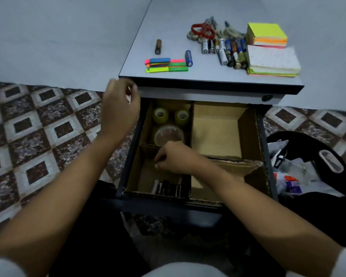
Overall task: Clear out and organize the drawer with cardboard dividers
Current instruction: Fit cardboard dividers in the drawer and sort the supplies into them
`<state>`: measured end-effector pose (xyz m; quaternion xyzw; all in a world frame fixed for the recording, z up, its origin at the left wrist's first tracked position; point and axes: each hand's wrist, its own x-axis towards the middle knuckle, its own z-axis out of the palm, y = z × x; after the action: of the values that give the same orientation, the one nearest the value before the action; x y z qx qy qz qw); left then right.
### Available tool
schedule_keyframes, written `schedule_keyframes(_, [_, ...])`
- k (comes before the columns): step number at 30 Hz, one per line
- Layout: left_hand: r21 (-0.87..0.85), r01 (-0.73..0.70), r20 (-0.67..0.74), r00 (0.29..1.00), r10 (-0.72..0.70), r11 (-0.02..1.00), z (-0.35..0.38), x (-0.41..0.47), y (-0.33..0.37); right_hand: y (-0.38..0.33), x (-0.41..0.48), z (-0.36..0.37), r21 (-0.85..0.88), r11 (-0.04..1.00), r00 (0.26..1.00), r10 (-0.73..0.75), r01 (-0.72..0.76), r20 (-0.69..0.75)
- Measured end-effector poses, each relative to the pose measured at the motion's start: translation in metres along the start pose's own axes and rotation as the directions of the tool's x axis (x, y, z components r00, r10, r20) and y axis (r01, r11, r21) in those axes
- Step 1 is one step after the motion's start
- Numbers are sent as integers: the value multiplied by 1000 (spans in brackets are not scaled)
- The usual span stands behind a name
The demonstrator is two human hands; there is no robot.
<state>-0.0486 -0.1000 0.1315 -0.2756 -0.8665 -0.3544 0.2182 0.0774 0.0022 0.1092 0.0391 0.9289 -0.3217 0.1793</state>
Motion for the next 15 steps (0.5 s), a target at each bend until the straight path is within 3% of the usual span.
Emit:
schedule_keyframes(3, [-18,-12,-13,1000,11,1000,-5,61,18,-5,-13,-34,113,993,994,-5,18,-113])
schedule_keyframes(6, [47,70,154,985,-76,996,2,121,27,-2,-16,-67,157,987,974,14,22,-225])
schedule_keyframes(10, [125,222,379,890,-254,967,19,167,29,6,-16,-107,245,969,957,61,11,-283])
schedule_keyframes(15, [136,332,525,775,-352,934,40,181,29,8,-13,-147,301,953,920,143,-29,-365])
